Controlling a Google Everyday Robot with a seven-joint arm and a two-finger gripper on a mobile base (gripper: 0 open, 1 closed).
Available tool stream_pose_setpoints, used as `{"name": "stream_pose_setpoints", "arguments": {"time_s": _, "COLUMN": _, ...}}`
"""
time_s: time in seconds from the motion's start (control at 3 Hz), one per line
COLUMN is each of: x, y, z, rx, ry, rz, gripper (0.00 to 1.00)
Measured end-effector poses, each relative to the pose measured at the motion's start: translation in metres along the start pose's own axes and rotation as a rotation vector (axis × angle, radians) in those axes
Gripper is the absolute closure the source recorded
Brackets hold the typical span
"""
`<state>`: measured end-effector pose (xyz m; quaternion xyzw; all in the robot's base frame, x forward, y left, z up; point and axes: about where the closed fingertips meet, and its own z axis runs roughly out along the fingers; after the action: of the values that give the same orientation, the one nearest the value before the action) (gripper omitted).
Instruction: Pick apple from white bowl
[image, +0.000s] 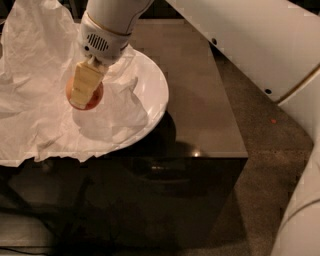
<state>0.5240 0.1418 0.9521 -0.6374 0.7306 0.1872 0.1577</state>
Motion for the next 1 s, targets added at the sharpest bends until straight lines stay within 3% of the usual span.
{"name": "stream_pose_setpoints", "arguments": {"time_s": 0.33, "x": 0.003, "y": -0.004, "z": -0.003, "rx": 0.001, "ry": 0.006, "rz": 0.019, "gripper": 1.0}}
{"name": "stream_pose_setpoints", "arguments": {"time_s": 1.0, "x": 0.01, "y": -0.02, "z": -0.041, "rx": 0.086, "ry": 0.032, "rz": 0.05, "gripper": 1.0}}
